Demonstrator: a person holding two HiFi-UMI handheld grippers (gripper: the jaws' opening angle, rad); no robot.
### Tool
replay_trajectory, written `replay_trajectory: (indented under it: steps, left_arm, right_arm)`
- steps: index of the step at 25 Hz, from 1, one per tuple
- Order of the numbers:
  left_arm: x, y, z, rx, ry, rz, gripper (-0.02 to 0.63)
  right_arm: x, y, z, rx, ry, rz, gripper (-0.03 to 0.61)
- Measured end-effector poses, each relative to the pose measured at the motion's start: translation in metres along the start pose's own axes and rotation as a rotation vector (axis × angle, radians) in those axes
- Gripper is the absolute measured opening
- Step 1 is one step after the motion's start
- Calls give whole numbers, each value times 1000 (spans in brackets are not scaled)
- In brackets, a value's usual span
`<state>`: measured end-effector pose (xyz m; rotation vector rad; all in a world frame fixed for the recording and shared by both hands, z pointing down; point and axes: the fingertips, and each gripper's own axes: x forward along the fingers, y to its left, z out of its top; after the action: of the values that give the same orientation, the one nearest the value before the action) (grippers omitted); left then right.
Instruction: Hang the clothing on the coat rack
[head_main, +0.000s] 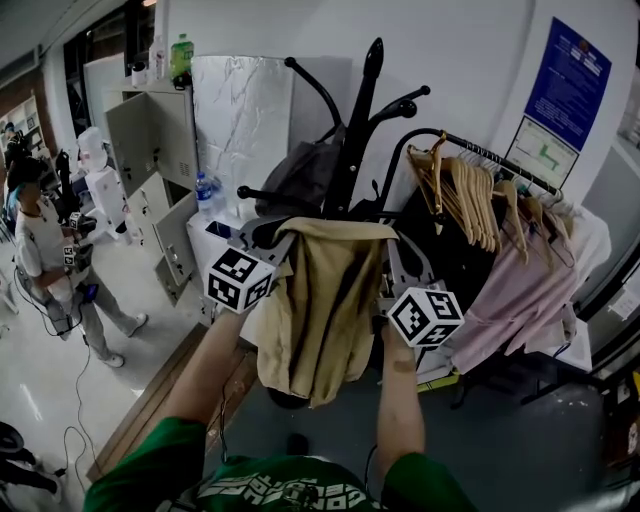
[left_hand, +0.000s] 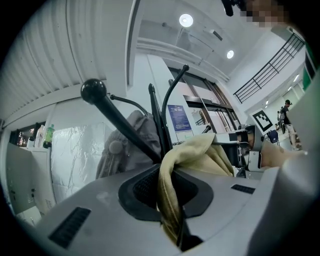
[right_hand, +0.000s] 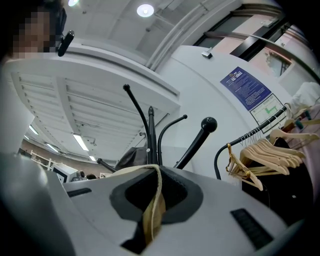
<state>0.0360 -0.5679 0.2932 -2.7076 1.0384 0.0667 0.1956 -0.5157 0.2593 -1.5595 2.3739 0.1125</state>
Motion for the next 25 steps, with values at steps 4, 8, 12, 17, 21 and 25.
replay_trajectory:
  steps: [4,8,12,17,21,25]
  left_arm:
    - [7,2,-12,-22,15,0,25]
    - [14,5,-26,-42,34,-1,25]
    - [19,5,-41,-53,61,-2,25]
    - [21,0,-66,-83,100,-5,25]
    - [22,-4,-81,-111,114,-7,25]
    - [21,-9,-92,-126,125,-8,25]
  right_arm:
    - [5,-8,-11,16,22,-5,15]
    - [9,-16,-23,31,45,-13,16]
    - [12,-25,-39,46,73,-26,15]
    - [11,-34,-62,68,111,-38,16]
    - [10,-40,-80,82,141,-45,15]
    - [6,-44,-98,97,168,-56,15]
